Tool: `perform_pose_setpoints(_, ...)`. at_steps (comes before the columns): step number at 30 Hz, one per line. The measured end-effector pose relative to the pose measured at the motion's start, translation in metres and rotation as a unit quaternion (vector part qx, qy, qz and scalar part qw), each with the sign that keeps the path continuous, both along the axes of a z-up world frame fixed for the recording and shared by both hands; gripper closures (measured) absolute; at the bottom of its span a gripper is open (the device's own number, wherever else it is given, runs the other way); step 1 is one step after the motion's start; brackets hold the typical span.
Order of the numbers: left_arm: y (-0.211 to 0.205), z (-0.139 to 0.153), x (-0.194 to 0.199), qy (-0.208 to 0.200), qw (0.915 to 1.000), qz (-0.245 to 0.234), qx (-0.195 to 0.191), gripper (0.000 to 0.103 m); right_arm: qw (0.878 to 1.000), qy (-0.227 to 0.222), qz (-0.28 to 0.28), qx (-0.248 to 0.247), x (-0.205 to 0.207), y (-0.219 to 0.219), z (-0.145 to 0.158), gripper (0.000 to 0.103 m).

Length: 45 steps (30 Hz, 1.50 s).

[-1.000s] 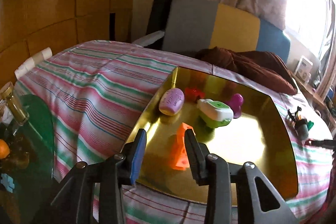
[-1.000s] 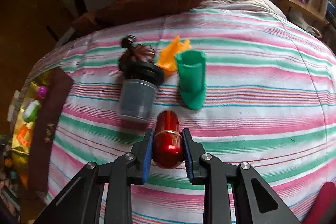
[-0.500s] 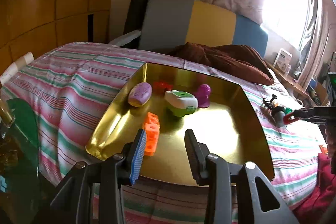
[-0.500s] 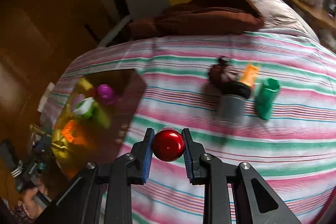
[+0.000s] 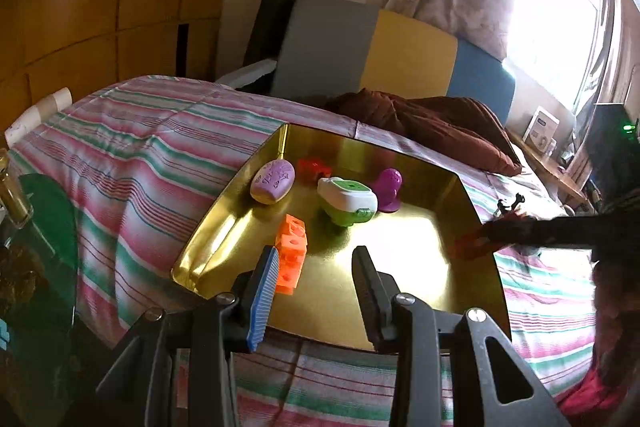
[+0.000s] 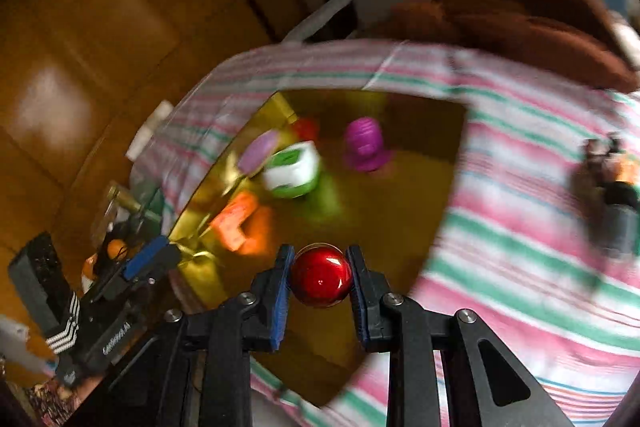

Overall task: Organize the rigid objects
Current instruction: 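Lower the red cylinder into the tray and open the right gripper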

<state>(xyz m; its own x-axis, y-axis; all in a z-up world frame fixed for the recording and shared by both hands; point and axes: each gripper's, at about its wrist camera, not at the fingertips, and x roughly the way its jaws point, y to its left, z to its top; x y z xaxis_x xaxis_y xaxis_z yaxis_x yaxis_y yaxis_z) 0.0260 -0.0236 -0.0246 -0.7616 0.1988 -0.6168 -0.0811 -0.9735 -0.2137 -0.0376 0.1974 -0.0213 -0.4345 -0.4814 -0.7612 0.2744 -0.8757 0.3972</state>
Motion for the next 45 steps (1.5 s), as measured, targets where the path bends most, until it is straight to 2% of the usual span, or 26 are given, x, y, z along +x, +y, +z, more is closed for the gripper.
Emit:
perform_pose_setpoints(6,-0.008,0.001,0.001,-0.003,0.9998,0.013,0.011,0.065,0.998,-0.052,0.027,-0.026,-0.017,-0.055,-0.035,0.076)
perform_pose_setpoints(9,-0.011,0.001,0.002,-0.005,0.9998,0.017,0.013,0.065,0.996,-0.076,0.025,-0.037,-0.025,-0.068,-0.050,0.076)
perform_pose_setpoints(15,-0.016,0.000,0.000,-0.007,0.9994,0.026,0.022,0.065,0.994,-0.094,0.018,-0.043,-0.037,-0.080,-0.064,0.073)
perform_pose_setpoints(17,-0.018,-0.001,-0.001,-0.010,0.9993,0.029,0.023,0.065,0.995,-0.089,0.015,-0.042,-0.041,-0.081,-0.064,0.071)
perform_pose_setpoints(19,-0.018,-0.002,-0.001,-0.011,0.9992,0.031,0.023,0.065,0.997,-0.074,0.004,-0.034,-0.043,-0.079,-0.059,0.051)
perform_pose_setpoints(20,-0.018,-0.002,-0.001,-0.012,0.9992,0.031,0.022,0.065,0.997,-0.066,-0.004,-0.031,-0.043,-0.076,-0.056,0.049)
perform_pose_setpoints(26,-0.016,-0.005,-0.001,-0.014,0.9993,0.029,0.019,0.065,0.998,-0.039,-0.027,-0.029,-0.042,-0.056,-0.040,0.049)
perform_pose_setpoints(36,-0.009,-0.007,-0.001,-0.013,0.9997,0.015,0.013,0.065,1.000,-0.015,-0.012,0.004,-0.022,-0.053,-0.028,0.049)
perform_pose_setpoints(42,0.002,-0.006,0.001,-0.009,0.9995,-0.024,0.020,0.065,1.000,-0.002,0.001,0.027,-0.007,-0.048,-0.020,0.046)
perform_pose_setpoints(45,0.013,-0.004,0.004,-0.005,0.9990,-0.043,0.008,0.065,0.999,0.003,-0.001,0.033,-0.001,-0.043,-0.017,0.046)
